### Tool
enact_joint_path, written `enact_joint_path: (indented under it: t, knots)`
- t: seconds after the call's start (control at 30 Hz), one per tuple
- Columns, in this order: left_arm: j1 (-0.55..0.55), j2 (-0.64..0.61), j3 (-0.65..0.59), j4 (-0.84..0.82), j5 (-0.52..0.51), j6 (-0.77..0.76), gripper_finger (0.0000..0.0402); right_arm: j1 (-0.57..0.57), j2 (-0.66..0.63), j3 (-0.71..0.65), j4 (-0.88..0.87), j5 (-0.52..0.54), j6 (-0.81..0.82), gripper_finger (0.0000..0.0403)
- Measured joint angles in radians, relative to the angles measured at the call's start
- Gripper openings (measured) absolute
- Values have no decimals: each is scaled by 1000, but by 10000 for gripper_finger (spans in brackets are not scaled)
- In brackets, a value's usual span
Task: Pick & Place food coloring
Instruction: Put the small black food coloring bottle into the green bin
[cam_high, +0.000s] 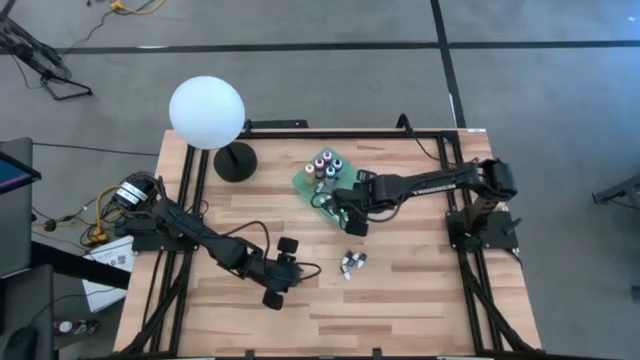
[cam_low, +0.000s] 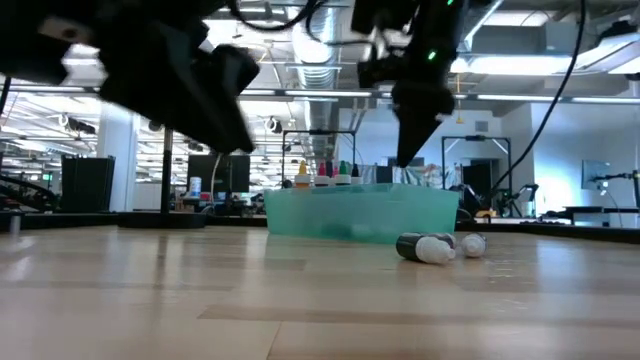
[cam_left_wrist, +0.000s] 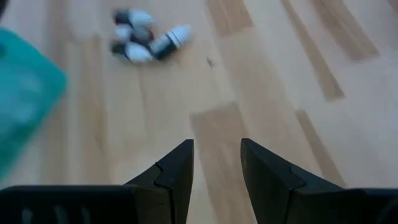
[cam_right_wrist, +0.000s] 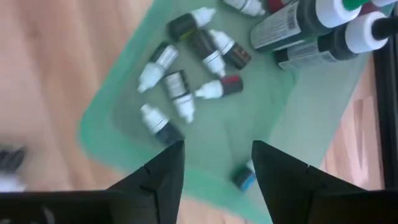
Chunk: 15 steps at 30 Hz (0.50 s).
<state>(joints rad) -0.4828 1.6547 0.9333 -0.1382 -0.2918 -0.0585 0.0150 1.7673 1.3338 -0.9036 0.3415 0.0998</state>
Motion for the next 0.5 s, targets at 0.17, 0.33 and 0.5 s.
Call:
enact_joint_path:
  t: [0.17, 0.33, 0.5]
  knots:
    - [5, 20, 0, 176, -28, 164, 127, 84, -77, -11, -75, 39, 66, 179]
    - [39, 67, 2, 308, 33, 272, 127, 217, -241, -89, -83, 114, 180, 172]
    - [83, 105, 2, 393, 83, 348, 128, 372, -412, -192, -54, 220, 336, 170]
